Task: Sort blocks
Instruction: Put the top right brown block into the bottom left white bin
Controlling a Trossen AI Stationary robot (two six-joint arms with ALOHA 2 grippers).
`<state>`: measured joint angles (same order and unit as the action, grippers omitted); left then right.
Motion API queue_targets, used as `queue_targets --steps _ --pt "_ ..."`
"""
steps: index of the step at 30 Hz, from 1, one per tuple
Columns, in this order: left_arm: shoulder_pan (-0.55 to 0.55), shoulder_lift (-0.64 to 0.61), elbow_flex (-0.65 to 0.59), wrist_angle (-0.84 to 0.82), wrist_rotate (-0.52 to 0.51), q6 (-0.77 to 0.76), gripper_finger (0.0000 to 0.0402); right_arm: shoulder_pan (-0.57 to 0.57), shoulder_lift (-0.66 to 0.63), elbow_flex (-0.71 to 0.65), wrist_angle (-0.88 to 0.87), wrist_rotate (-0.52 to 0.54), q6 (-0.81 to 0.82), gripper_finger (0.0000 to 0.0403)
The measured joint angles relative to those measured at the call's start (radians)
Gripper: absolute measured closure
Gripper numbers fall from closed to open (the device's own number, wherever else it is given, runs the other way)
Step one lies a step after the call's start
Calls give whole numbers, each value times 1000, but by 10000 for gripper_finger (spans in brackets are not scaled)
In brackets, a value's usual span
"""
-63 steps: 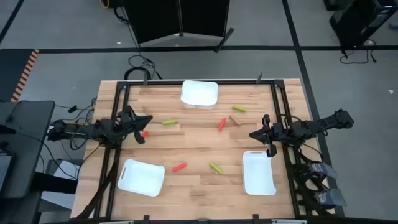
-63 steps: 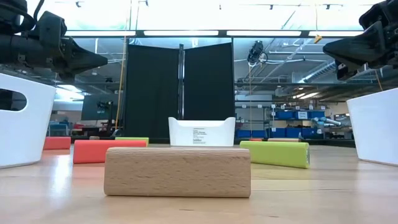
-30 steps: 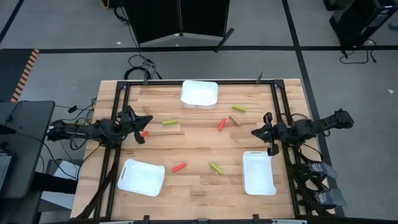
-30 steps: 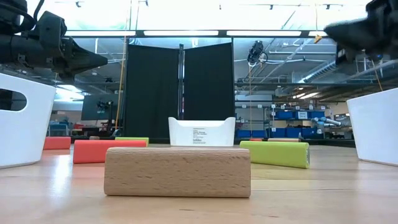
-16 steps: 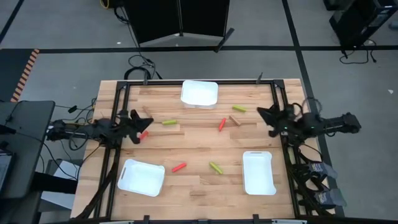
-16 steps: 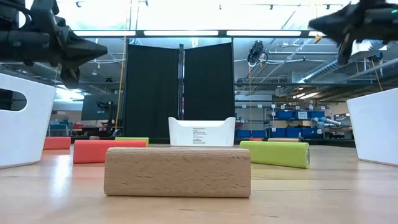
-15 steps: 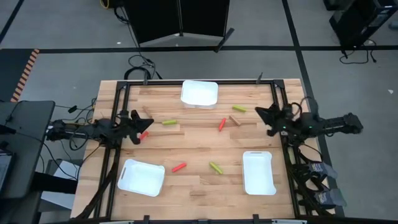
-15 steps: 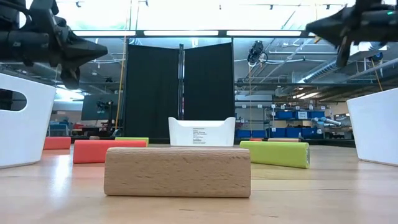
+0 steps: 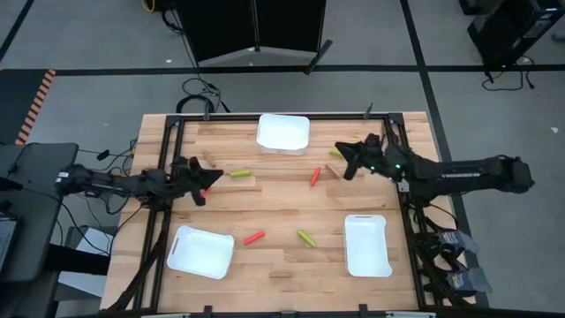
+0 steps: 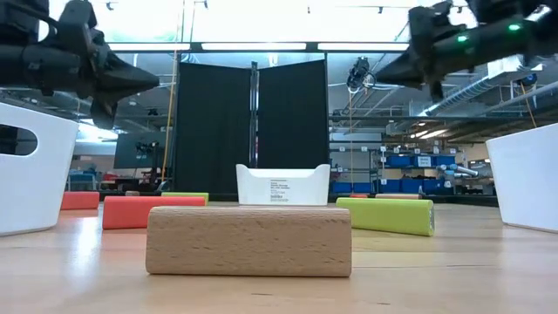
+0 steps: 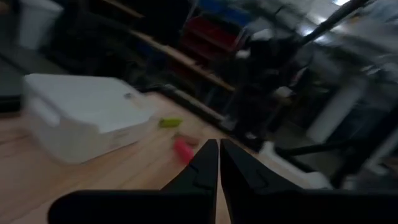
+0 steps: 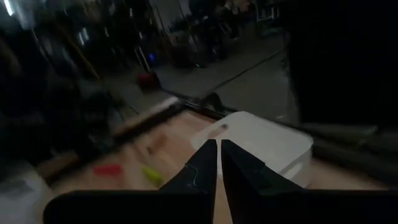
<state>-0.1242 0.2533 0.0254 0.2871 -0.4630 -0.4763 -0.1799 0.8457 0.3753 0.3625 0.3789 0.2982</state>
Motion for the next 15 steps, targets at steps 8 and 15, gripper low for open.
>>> queue_targets --steps 8,15 --pt "0 159 95 -69 -79 -48 358 -45 244 347 -619 -104 -6 368" --pt "48 320 203 -240 -146 -115 305 -46 431 552 -1079 -89 30 334"
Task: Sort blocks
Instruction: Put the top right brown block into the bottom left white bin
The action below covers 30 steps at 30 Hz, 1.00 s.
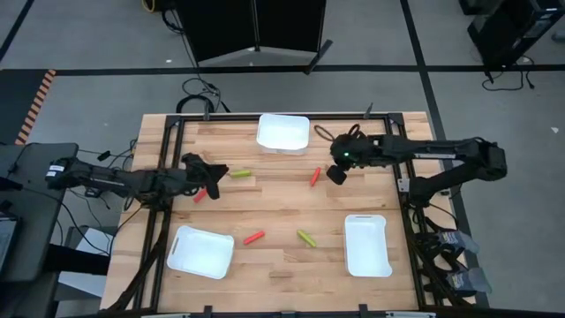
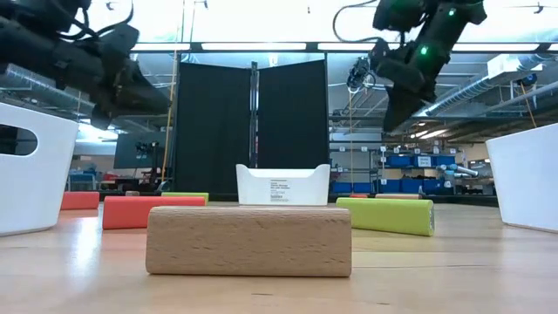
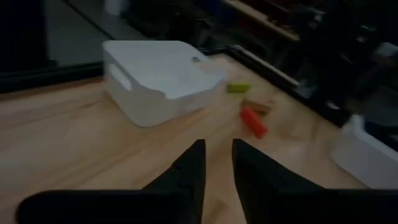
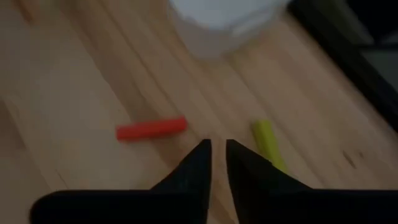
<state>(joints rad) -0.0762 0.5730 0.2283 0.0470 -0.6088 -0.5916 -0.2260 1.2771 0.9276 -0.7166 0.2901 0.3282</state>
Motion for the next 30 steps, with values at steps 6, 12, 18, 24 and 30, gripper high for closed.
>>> queue_targets --steps 6,12,18,24,30 --pt "56 66 52 8 -1 6 275 -6 82 -37 4 -48 2 250" --pt "64 68 57 11 1 -10 272 -7 114 -115 103 -108 16 154" --pt "64 68 57 10 1 -16 272 -14 112 -201 174 -108 61 104" --pt "64 68 57 10 0 -16 272 -30 112 -269 259 -101 75 114" --pt "64 68 57 13 -1 -16 272 -33 112 -321 325 -77 89 144"
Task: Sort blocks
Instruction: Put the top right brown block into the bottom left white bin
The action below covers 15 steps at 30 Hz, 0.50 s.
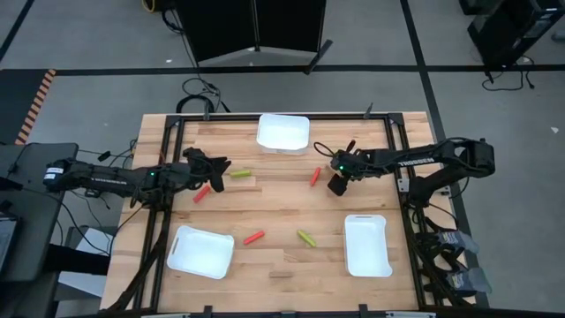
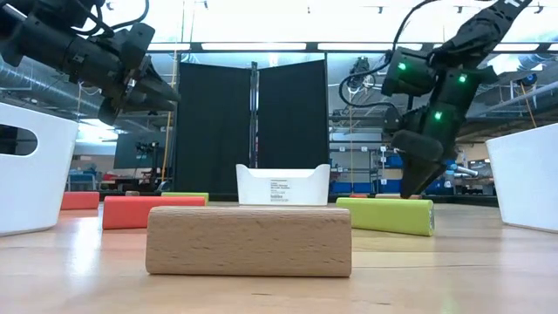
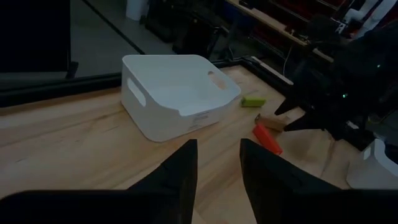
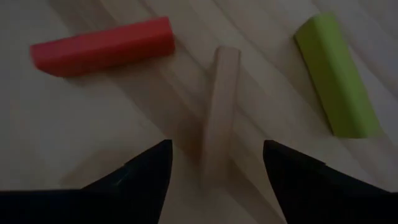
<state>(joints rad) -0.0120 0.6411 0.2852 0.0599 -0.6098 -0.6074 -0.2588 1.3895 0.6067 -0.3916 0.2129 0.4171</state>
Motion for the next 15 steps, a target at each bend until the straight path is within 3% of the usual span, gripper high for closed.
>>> queue_targets --steps 15 --pt "0 0 0 28 -3 0 272 0 1 -92 137 33 2 211"
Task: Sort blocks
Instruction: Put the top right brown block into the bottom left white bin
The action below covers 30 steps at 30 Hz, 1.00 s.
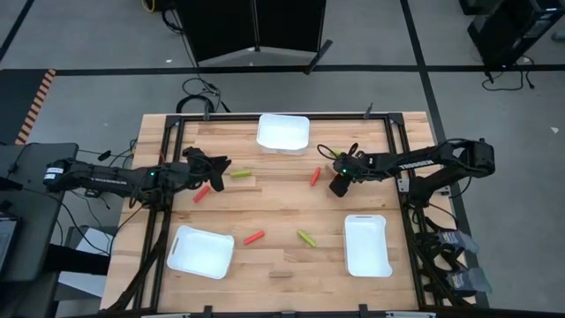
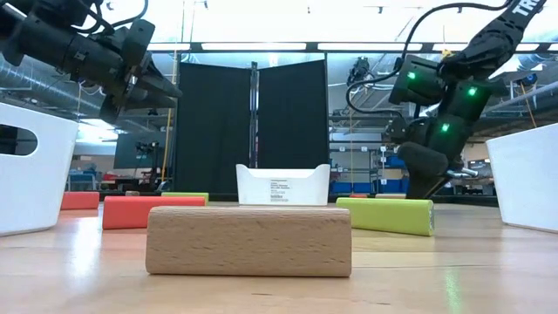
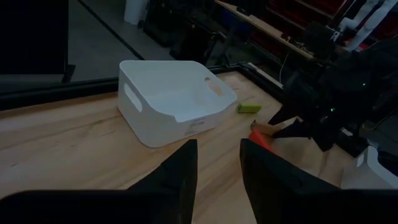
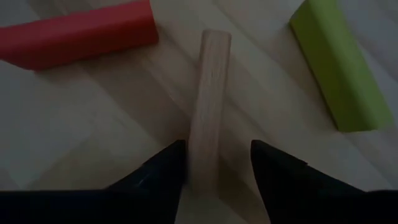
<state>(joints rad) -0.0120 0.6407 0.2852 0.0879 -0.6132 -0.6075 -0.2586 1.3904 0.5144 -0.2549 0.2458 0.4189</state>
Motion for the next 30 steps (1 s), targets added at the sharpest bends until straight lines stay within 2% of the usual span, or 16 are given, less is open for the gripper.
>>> queue_targets --steps 6,10,13,17,20,22,25,27,30 --pt "0 0 0 5 0 0 272 1 84 4 56 15 -15 243" --pt "0 0 0 5 0 0 272 1 121 14 82 18 1 284" --pt "0 0 0 5 0 0 272 16 86 8 79 15 1 332" --pt "0 0 0 5 0 0 272 36 4 0 38 -4 18 332" --pt "0 0 0 5 0 -4 272 58 -62 3 73 -4 43 332" --pt "0 0 0 5 0 -14 272 83 -97 2 127 2 49 332" --pt "0 0 0 6 0 -30 272 140 -126 3 314 1 47 332" --pt "0 0 0 11 0 -32 272 180 -107 9 452 -5 37 332" --pt "0 0 0 39 1 -32 273 242 -24 63 571 -5 29 332"
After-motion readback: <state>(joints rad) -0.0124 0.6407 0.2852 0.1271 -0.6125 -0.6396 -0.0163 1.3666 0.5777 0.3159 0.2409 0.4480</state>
